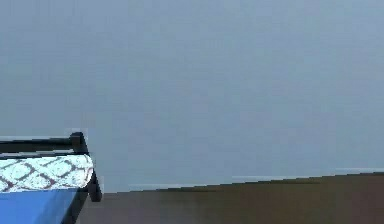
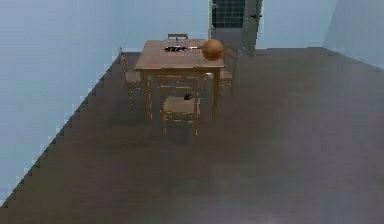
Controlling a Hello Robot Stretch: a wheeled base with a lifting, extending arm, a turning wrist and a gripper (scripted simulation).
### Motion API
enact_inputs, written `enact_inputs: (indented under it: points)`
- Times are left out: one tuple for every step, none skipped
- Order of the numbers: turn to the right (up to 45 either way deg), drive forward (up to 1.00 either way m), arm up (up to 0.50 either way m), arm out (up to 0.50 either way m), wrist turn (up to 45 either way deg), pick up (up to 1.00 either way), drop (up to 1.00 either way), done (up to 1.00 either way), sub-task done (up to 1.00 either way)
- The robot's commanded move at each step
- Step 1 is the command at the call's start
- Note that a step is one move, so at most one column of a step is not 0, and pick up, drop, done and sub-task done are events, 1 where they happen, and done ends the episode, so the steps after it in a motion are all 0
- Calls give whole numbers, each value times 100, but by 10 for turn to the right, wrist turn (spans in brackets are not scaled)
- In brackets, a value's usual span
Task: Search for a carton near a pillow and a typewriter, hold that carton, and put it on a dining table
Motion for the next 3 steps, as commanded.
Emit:
enact_inputs:
  points:
    - [-450, 0, 0, 0, 0, 0, 0, 0, 0]
    - [-450, 0, 0, 0, 0, 0, 0, 0, 0]
    - [-450, 0, 0, 0, 0, 0, 0, 0, 0]
